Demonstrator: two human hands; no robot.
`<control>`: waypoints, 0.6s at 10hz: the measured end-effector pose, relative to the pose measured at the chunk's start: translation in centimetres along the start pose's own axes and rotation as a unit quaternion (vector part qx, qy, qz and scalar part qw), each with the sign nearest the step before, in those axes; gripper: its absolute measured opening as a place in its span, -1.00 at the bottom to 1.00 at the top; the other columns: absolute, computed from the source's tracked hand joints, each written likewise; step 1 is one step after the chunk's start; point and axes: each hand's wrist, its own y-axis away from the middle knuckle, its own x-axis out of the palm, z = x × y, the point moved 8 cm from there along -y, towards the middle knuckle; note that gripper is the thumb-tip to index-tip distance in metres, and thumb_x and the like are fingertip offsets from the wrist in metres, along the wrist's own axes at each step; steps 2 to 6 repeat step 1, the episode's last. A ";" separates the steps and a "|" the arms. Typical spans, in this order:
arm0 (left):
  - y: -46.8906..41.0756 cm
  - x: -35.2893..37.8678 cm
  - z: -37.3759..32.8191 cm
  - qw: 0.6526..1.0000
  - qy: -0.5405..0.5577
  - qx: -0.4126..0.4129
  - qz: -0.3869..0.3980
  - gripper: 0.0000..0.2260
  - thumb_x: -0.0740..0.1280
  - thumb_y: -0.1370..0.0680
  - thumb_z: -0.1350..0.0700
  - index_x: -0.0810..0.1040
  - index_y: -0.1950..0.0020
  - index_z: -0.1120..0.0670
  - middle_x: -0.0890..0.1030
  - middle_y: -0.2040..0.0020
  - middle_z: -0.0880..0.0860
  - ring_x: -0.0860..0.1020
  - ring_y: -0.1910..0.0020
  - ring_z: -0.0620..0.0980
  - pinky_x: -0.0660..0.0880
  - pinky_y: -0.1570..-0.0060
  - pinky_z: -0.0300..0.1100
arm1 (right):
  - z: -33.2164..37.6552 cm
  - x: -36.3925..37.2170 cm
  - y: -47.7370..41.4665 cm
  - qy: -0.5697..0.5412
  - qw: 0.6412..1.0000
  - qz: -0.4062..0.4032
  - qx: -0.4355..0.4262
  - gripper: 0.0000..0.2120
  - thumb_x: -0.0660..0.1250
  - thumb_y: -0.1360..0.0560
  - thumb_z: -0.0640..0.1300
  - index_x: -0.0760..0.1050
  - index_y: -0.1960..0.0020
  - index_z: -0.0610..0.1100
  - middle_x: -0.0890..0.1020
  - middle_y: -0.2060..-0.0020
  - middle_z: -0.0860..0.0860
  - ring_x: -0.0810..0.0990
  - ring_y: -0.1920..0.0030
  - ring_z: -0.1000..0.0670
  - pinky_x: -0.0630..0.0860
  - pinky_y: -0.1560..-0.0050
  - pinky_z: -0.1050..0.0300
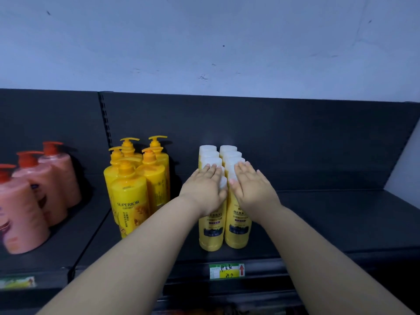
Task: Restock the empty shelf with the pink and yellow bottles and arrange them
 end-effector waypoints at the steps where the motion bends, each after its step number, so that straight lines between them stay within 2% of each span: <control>1: 2.6 -0.5 0.4 0.998 -0.020 -0.003 -0.056 -0.44 -0.06 -0.62 -0.13 -0.13 -0.55 0.08 -0.09 -0.56 0.02 -0.14 -0.53 -0.05 -0.16 -0.49 -0.10 | 2.7 0.3 2.7 -0.031 0.995 -0.071 -0.054 -0.23 -0.33 -0.46 0.25 0.06 -0.53 -0.13 0.08 -0.53 0.02 -0.10 -0.51 0.12 -0.21 -0.46 0.19; 6: 2.6 -0.5 0.4 0.998 -0.020 -0.003 -0.056 -0.44 -0.06 -0.62 -0.13 -0.13 -0.55 0.08 -0.09 -0.56 0.02 -0.14 -0.53 -0.05 -0.16 -0.49 -0.10 | 2.7 0.3 2.7 -0.031 0.995 -0.071 -0.054 -0.23 -0.33 -0.46 0.25 0.06 -0.53 -0.13 0.08 -0.53 0.02 -0.10 -0.51 0.12 -0.21 -0.46 0.19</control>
